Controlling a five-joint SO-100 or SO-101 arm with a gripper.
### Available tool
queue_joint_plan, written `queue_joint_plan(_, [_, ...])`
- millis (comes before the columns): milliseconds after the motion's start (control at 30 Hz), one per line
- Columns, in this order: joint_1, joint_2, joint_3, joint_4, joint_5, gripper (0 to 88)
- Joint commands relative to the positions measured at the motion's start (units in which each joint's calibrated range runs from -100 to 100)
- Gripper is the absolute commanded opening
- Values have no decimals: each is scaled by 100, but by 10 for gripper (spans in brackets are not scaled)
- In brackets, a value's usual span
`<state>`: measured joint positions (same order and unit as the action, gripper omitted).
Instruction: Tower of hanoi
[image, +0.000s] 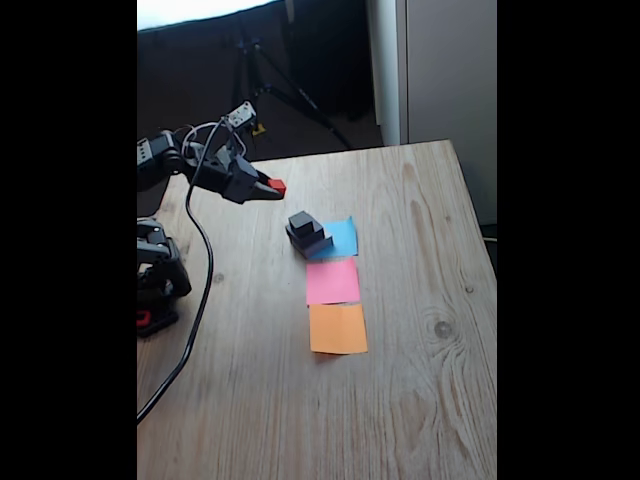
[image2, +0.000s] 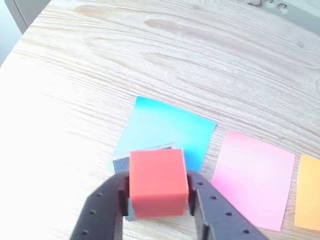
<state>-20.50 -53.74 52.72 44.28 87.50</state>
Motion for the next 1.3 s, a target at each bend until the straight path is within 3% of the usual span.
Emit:
queue_joint_plan(0, [-86,-114,810,-1518,263,2])
queue_joint_plan(100, [-61,45,1601,-2918,615,2])
queue_joint_plan(400, [-136,537,2628,-4626,982,2])
queue_joint_plan(800, [-178,1059,3265,-5719,1116,2])
queue_joint_plan(1267, [-144,1271,3328,-5897,1166,5])
